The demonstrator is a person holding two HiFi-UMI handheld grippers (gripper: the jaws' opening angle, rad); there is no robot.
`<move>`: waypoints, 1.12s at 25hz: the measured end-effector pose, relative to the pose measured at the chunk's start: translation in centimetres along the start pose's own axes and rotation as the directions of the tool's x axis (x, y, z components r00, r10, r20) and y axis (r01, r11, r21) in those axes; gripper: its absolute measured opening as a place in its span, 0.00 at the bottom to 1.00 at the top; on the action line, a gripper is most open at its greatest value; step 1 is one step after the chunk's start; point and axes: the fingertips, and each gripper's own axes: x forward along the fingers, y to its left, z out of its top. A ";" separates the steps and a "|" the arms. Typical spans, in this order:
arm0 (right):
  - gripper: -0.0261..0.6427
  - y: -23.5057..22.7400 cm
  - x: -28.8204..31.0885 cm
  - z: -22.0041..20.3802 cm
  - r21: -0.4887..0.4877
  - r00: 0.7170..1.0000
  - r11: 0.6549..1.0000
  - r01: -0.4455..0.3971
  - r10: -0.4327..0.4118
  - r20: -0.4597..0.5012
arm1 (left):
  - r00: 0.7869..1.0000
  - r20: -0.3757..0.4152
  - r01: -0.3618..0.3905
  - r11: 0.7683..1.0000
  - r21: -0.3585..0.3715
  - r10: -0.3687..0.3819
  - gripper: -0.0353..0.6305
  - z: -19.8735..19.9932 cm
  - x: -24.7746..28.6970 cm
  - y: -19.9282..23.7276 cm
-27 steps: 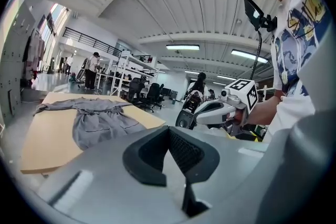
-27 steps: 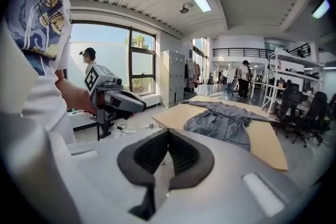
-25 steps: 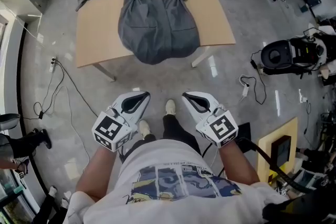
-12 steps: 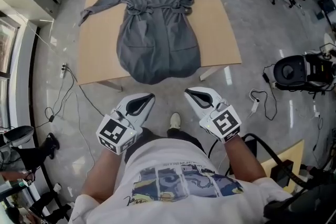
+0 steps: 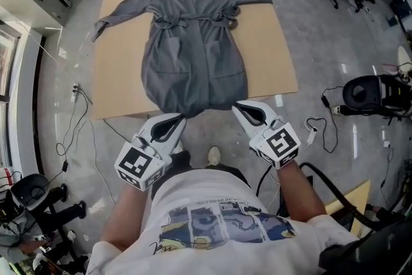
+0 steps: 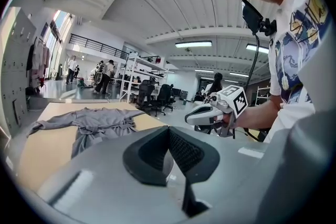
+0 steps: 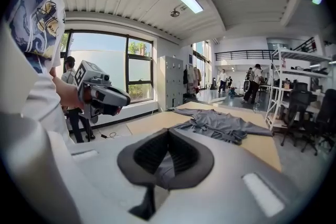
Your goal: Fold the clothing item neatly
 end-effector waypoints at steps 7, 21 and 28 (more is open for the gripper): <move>0.04 -4.3 4.1 1.1 0.093 0.992 0.988 0.125 -0.124 -0.018 | 0.997 -0.009 0.076 0.997 -0.009 -0.076 0.06 0.4 -0.7 5.7; 0.09 -20.0 7.6 -2.6 0.202 0.927 0.905 0.373 -0.355 -0.121 | 0.990 -0.043 0.135 0.991 -0.001 -0.135 0.06 0.3 4.0 12.9; 0.10 -33.7 8.4 -5.3 0.202 0.899 0.879 0.431 -0.401 -0.175 | 0.994 -0.042 0.104 0.994 -0.010 -0.105 0.06 3.8 12.2 15.7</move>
